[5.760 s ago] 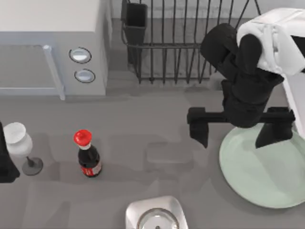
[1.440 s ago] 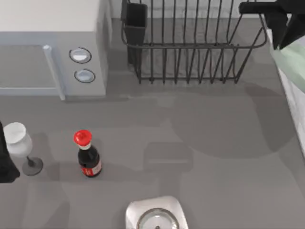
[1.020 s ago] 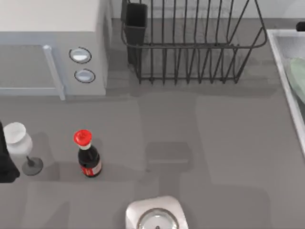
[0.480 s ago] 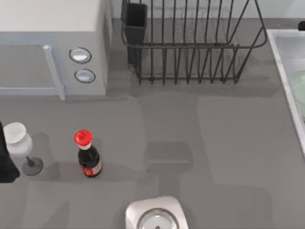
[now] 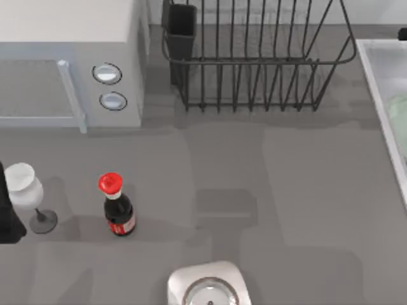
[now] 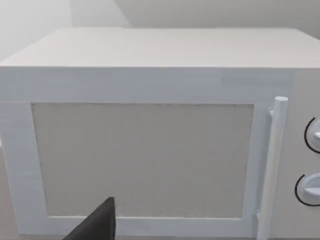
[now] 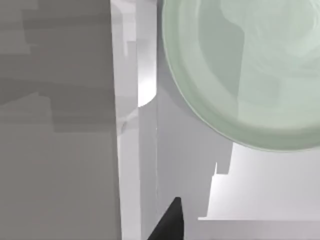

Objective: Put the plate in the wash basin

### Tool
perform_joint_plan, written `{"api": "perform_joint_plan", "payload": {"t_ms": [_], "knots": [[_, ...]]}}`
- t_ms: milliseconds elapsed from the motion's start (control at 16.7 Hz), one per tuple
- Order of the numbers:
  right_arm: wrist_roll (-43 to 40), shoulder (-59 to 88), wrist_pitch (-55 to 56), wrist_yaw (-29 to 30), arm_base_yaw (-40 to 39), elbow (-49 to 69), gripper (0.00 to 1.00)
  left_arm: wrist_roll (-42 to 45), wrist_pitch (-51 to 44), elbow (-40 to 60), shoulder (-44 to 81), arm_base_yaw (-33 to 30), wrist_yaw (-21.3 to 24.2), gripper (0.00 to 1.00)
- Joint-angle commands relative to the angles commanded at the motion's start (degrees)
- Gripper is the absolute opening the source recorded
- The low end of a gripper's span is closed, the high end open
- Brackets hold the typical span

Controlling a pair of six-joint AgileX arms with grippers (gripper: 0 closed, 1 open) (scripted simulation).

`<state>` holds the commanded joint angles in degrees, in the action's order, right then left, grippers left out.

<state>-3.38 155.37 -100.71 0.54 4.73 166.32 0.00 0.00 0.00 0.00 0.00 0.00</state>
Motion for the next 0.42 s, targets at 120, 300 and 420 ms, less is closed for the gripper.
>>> {"api": "perform_joint_plan", "payload": {"t_ms": [120,300,420], "knots": [[0.00,0.00,0.00,0.00,0.00,0.00,1.00,0.00,0.00,0.00,0.00,0.00,0.00,1.00],[0.00,0.00,0.00,0.00,0.00,0.00,1.00,0.00,0.00,0.00,0.00,0.00,0.00,1.00],[0.00,0.00,0.00,0.00,0.00,0.00,1.00,0.00,0.00,0.00,0.00,0.00,0.00,1.00]]}}
